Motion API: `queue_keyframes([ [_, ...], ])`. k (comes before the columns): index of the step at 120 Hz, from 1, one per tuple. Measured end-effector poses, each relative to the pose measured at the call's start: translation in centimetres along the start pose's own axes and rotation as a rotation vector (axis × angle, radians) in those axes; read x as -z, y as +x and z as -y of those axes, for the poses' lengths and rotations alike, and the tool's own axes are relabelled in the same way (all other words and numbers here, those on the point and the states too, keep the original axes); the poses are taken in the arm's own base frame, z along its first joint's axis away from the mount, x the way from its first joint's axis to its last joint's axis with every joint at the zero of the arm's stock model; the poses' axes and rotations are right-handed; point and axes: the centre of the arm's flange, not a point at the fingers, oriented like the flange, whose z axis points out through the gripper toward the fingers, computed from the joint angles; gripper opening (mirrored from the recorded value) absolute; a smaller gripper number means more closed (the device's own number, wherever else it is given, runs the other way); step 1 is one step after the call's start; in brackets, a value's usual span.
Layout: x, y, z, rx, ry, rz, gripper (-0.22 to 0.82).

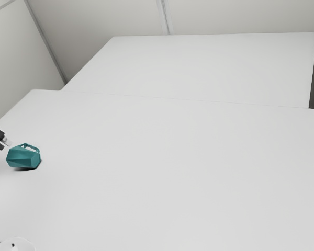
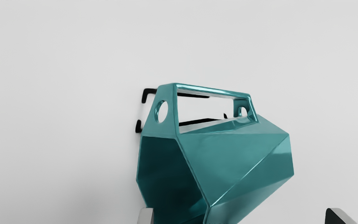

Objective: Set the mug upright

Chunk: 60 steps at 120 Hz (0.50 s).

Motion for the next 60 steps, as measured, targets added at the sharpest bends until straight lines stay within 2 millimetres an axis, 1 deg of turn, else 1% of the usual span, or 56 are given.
queue_keyframes([
  [7,-0.1,-0.1,0.6,-0.005,-0.008,-0.005,0.60],
  [30,-1.6,-0.4,2.7,-0.010,-0.062,-0.017,0.60],
  [51,-2.6,-0.3,3.1,-0.021,-0.106,-0.034,0.60],
  [60,-3.0,-0.6,3.3,-0.017,-0.138,-0.047,0.60],
])
